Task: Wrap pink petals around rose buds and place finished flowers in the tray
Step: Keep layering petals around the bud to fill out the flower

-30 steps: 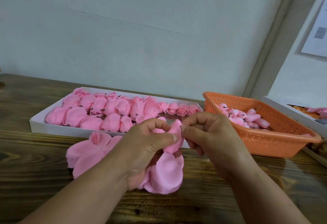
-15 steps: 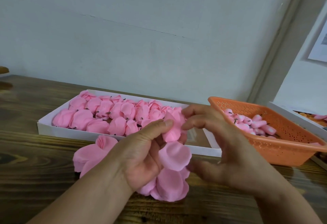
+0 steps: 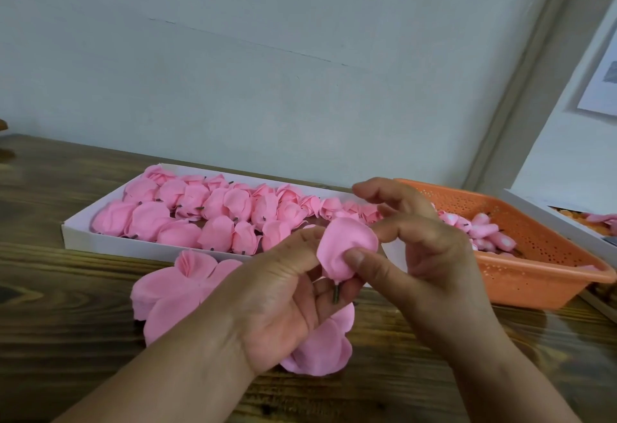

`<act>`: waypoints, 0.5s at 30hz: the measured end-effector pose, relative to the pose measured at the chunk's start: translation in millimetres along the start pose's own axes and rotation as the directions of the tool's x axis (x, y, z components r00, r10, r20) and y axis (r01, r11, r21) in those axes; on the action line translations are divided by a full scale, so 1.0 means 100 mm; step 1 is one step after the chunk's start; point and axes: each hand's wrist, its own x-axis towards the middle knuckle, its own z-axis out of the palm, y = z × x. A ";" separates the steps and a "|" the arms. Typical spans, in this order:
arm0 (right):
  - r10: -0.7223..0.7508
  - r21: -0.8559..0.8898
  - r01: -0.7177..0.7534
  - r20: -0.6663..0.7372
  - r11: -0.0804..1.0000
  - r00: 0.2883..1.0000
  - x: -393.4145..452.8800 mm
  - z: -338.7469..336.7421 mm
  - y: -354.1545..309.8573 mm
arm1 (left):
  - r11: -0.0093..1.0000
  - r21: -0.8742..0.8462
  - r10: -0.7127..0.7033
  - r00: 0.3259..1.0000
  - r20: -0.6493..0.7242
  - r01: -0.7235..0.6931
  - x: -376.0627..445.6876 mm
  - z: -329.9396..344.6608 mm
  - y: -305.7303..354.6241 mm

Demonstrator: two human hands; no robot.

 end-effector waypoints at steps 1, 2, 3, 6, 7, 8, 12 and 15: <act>0.005 0.009 -0.005 -0.014 1.000 1.000 0.00 0.01 0.01 | 1.000 -0.002 0.002 1.000 0.007 -0.002 -0.01 0.02 0.00; 0.004 0.009 -0.004 -0.025 1.000 1.000 0.00 0.01 0.02 | 1.000 0.000 0.003 1.000 0.013 -0.003 -0.01 0.03 0.00; 0.005 0.010 -0.005 -0.033 1.000 0.999 -0.01 0.02 0.02 | 1.000 0.002 0.010 1.000 0.011 -0.010 -0.01 0.03 -0.01; 0.018 0.043 -0.016 -0.037 0.999 0.999 0.00 0.04 0.01 | 0.999 0.010 0.037 0.999 0.005 -0.037 -0.03 0.04 -0.01; 0.024 0.054 -0.022 -0.037 0.998 0.999 0.00 0.04 0.00 | 0.999 0.015 0.045 0.999 0.004 -0.045 -0.02 0.04 -0.01; 0.032 0.062 -0.030 -0.035 0.998 0.999 0.00 0.04 0.00 | 0.998 0.021 0.052 0.999 0.003 -0.052 -0.02 0.04 -0.01; 0.063 0.091 -0.060 -0.027 0.994 0.998 0.01 0.03 0.00 | 0.995 0.056 0.086 0.996 0.015 -0.087 -0.01 0.02 0.02; 0.073 0.073 -0.069 -0.040 0.995 0.997 0.01 0.02 0.00 | 0.990 0.082 0.103 0.990 0.091 -0.111 -0.03 0.01 0.04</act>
